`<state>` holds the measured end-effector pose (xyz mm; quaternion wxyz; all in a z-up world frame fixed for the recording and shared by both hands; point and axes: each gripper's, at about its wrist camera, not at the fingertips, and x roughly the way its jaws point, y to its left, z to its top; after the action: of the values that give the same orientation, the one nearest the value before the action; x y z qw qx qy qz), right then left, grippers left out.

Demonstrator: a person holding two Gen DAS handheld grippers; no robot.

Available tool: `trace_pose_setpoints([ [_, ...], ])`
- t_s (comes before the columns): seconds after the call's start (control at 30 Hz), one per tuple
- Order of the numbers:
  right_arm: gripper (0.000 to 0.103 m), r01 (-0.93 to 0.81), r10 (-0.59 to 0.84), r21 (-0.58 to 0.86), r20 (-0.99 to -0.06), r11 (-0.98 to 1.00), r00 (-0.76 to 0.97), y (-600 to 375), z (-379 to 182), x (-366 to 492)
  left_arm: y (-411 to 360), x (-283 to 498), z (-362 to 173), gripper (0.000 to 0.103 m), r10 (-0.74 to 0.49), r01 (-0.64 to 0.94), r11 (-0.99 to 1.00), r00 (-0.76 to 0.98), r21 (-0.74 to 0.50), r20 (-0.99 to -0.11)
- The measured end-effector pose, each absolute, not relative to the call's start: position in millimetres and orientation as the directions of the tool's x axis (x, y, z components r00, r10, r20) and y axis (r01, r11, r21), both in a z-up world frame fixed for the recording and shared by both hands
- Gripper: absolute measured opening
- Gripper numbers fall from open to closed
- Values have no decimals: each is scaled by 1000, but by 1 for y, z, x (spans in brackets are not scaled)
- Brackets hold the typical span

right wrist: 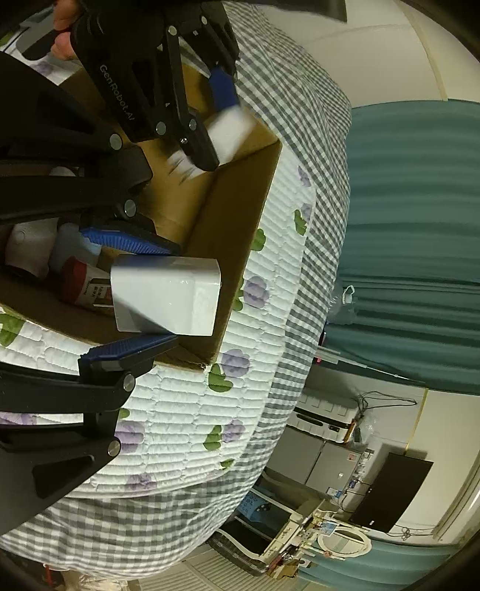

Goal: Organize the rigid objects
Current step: 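Lower both white chargers into the box and open both grippers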

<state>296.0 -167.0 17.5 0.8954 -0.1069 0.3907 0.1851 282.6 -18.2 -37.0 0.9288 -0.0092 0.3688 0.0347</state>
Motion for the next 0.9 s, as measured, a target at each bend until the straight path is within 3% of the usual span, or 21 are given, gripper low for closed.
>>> trace_pose_setpoints([
  [0.3, 44, -398, 254, -38, -715, 916, 652, -166, 31, 305, -11, 266, -18, 70, 65, -81, 997, 746, 7, -662],
  [0.33, 58, -390, 253, -31, -713, 920, 654, -168, 35, 304, -11, 261, -13, 73, 67, -78, 997, 751, 12, -657],
  [0.4, 70, -372, 251, -29, -690, 928, 679, -173, 49, 294, -11, 247, -1, 83, 80, -77, 996, 769, 32, -634],
  [0.5, 70, -364, 246, -39, -669, 931, 701, -178, 69, 274, -11, 221, 14, 91, 101, -95, 995, 794, 41, -599],
  [0.6, 72, -357, 240, -49, -654, 933, 717, -184, 88, 247, -13, 196, 25, 93, 83, -80, 996, 799, 32, -596],
  [0.7, 80, -354, 232, -66, -643, 933, 730, -189, 100, 216, -14, 169, 31, 97, 90, -78, 996, 799, 46, -594],
  [0.9, 81, -406, 265, -56, -677, 912, 687, -192, 91, 159, -6, 119, 22, 97, 94, -88, 995, 789, 39, -607],
])
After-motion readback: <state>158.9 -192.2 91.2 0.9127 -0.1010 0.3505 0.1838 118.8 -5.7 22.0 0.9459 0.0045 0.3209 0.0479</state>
